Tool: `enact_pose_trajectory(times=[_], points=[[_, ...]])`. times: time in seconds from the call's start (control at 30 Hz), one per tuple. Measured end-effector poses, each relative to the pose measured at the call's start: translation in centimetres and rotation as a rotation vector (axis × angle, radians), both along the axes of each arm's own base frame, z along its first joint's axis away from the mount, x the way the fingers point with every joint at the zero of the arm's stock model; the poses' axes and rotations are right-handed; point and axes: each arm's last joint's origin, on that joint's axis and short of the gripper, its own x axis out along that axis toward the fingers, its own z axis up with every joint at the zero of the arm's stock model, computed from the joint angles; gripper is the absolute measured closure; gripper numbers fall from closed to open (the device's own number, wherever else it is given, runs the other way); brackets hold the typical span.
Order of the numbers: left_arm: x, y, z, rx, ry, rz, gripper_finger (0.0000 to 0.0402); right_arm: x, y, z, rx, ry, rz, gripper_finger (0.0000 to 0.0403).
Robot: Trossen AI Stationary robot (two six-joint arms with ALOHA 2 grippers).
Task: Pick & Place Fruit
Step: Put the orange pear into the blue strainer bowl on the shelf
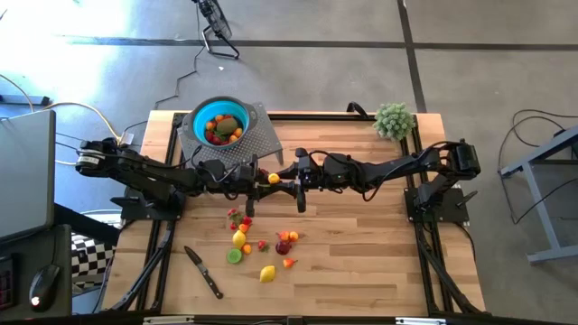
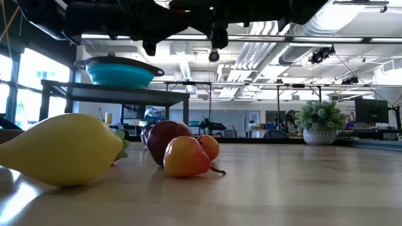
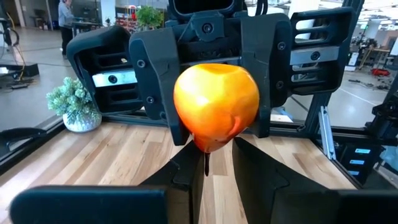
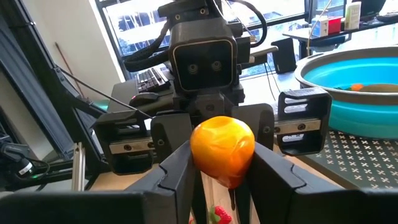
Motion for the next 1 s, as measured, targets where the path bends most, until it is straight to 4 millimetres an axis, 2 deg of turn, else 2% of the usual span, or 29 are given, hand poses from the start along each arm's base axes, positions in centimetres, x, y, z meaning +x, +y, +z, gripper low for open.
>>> enact_pose_trajectory(times=[0.2, 0.47, 0.73, 1.0], points=[[0.0, 0.01, 0.0, 0.0, 0.0, 0.002, 0.0331, 0.0, 0.0, -0.01, 0.0, 0.001, 0.0, 0.0282], [0.0, 0.01, -0.01, 0.007, 0.001, 0.005, 0.0396, 0.0, 0.01, -0.01, 0.0, 0.001, 0.004, 0.028], [0.01, 0.03, -0.2, 0.007, 0.022, 0.011, 0.0399, 0.0, 0.01, -0.07, 0.0, 0.007, 0.003, 0.0282], [0.01, 0.02, -0.21, 0.008, 0.022, 0.006, 0.04, 0.0, -0.02, -0.03, -0.026, 0.002, -0.001, 0.023]])
